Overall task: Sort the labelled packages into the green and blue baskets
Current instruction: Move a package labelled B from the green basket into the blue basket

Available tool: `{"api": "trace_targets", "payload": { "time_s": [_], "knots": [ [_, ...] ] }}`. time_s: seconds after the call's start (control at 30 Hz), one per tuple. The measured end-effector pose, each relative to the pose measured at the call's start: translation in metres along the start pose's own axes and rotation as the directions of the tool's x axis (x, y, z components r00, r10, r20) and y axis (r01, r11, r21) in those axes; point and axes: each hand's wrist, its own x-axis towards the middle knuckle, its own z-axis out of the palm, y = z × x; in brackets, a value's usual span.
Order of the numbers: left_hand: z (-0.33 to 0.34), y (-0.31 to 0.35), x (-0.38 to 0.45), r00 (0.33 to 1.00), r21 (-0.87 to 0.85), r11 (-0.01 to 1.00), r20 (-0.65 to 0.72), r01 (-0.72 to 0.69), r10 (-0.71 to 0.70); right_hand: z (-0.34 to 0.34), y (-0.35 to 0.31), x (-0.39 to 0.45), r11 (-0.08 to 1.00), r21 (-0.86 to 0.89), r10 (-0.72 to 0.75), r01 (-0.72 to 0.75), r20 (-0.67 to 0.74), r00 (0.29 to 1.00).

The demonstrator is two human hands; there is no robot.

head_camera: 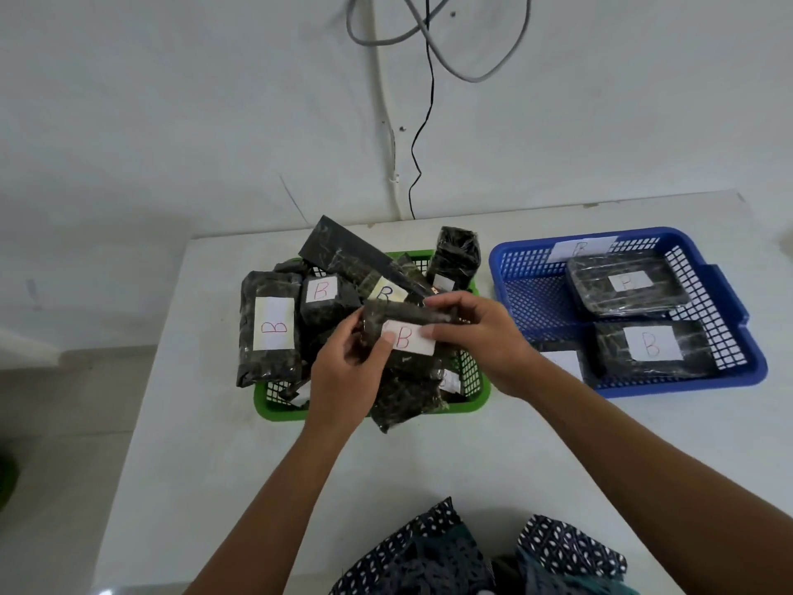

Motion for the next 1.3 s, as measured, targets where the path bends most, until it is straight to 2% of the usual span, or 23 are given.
{"api": "trace_targets", "payload": {
  "time_s": [0.07, 0.13, 0.2, 0.3, 0.4, 0.47, 0.53, 0.6, 0.73, 0.83, 1.03, 1.17, 1.23, 1.3],
  "knots": [
    [0.012, 0.011, 0.003, 0.994, -0.21, 0.972, 0.05, 0.109, -0.1, -0.014, -0.007, -0.001, 0.994, 0.097, 0.057, -0.058, 0.011, 0.998],
    [0.028, 0.021, 0.006, 0.976, -0.396, 0.892, 0.112, 0.217, -0.187, -0.032, -0.014, -0.004, 0.992, 0.095, 0.082, -0.084, 0.024, 0.996],
    [0.05, 0.028, 0.005, 0.969, -0.451, 0.858, 0.153, 0.244, -0.196, -0.055, -0.023, -0.009, 0.994, 0.042, 0.101, -0.102, 0.041, 0.994],
    [0.092, 0.037, 0.001, 0.966, -0.433, 0.867, 0.19, 0.245, -0.178, -0.096, -0.036, -0.016, 0.981, -0.147, 0.131, -0.127, 0.019, 0.991],
    [0.135, 0.046, 0.0, 0.962, -0.392, 0.886, 0.211, 0.246, -0.174, -0.14, -0.047, -0.023, 0.966, -0.234, 0.107, -0.111, -0.028, 0.994],
    [0.161, 0.05, 0.005, 0.978, -0.225, 0.959, 0.155, 0.169, -0.136, -0.168, -0.053, -0.023, 0.954, -0.287, 0.055, -0.08, -0.094, 0.994],
    [0.182, 0.051, 0.008, 0.986, -0.056, 0.991, 0.118, 0.122, -0.115, -0.194, -0.053, -0.02, 0.925, -0.375, -0.002, -0.063, -0.17, 0.985],
    [0.2, 0.048, 0.011, 0.987, 0.08, 0.992, 0.123, 0.093, -0.102, -0.215, -0.05, -0.011, 0.843, -0.535, -0.063, -0.057, -0.202, 0.977],
    [0.22, 0.037, 0.018, 0.988, 0.228, 0.969, 0.098, 0.096, -0.121, -0.23, -0.042, 0.016, 0.601, -0.799, -0.088, -0.012, -0.082, 0.993],
    [0.226, 0.026, 0.02, 0.982, 0.252, 0.957, 0.082, 0.145, -0.171, -0.224, -0.04, 0.042, 0.514, -0.857, -0.054, 0.031, 0.004, 0.999],
    [0.233, 0.011, 0.01, 0.991, 0.205, 0.97, -0.044, 0.13, -0.123, -0.215, -0.034, 0.078, 0.47, -0.881, 0.068, 0.053, 0.096, 0.993],
    [0.234, 0.005, 0.005, 0.991, 0.159, 0.979, -0.046, 0.13, -0.124, -0.225, -0.026, 0.086, 0.449, -0.893, 0.167, 0.035, 0.122, 0.978],
    [0.234, 0.005, 0.005, 0.988, 0.151, 0.977, -0.038, 0.151, -0.147, -0.228, -0.024, 0.09, 0.387, -0.92, 0.172, 0.06, 0.135, 0.976],
    [0.234, 0.005, 0.006, 0.985, 0.129, 0.976, -0.029, 0.173, -0.171, -0.226, -0.023, 0.094, 0.261, -0.959, 0.17, 0.106, 0.154, 0.973]
  ]
}}
